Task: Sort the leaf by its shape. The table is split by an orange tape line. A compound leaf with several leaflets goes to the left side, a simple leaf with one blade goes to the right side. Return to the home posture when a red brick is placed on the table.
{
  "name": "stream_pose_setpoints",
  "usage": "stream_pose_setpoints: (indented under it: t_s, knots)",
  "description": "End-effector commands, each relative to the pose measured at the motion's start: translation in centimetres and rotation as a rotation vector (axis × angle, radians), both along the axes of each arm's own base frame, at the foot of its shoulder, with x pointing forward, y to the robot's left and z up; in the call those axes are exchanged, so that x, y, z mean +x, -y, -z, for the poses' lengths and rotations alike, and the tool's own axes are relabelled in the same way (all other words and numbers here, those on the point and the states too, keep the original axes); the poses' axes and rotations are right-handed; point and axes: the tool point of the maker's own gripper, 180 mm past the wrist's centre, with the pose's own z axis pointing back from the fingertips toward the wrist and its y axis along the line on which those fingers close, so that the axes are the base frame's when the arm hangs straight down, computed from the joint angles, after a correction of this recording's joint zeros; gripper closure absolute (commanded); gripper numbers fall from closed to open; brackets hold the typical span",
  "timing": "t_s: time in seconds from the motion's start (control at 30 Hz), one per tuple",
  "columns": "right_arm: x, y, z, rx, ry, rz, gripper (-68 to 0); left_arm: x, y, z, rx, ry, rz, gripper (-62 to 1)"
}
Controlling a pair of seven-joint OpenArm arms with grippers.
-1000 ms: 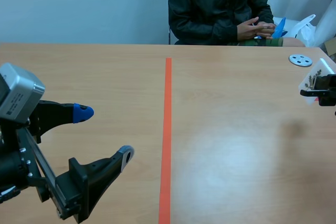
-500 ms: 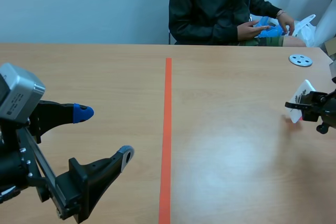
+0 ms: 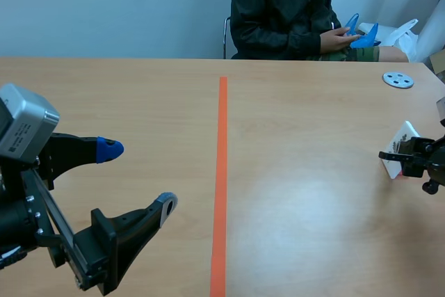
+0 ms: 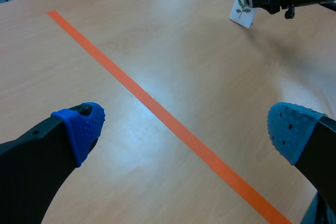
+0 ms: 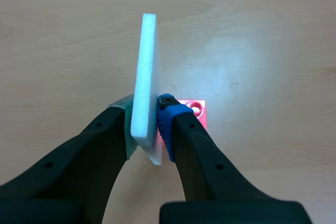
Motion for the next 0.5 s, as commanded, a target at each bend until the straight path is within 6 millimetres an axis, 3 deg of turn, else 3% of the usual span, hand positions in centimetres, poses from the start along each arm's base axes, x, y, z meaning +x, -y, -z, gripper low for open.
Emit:
stream_pose_setpoints:
  t_s: [0.0,0.23,0.33,0.47]
  knots:
    - [1.3,1.0,-2.4,-0.025,0.071,0.006,-13.0,0.3,0.0,-0.5,-0.02,0.015,-0.009,-62.3]
    - [2.1,0.8,-4.0,-0.035,0.131,-0.007,-33.5,0.3,0.0,-0.5,-0.02,0.015,-0.009,-62.3]
    - [2.7,0.3,-5.5,-0.046,0.164,-0.045,-40.8,0.3,0.0,-0.5,-0.02,0.015,-0.009,-62.3]
    - [3.5,-0.3,-8.2,-0.066,0.191,-0.1,-55.5,0.3,0.0,-0.5,-0.02,0.015,-0.009,-62.3]
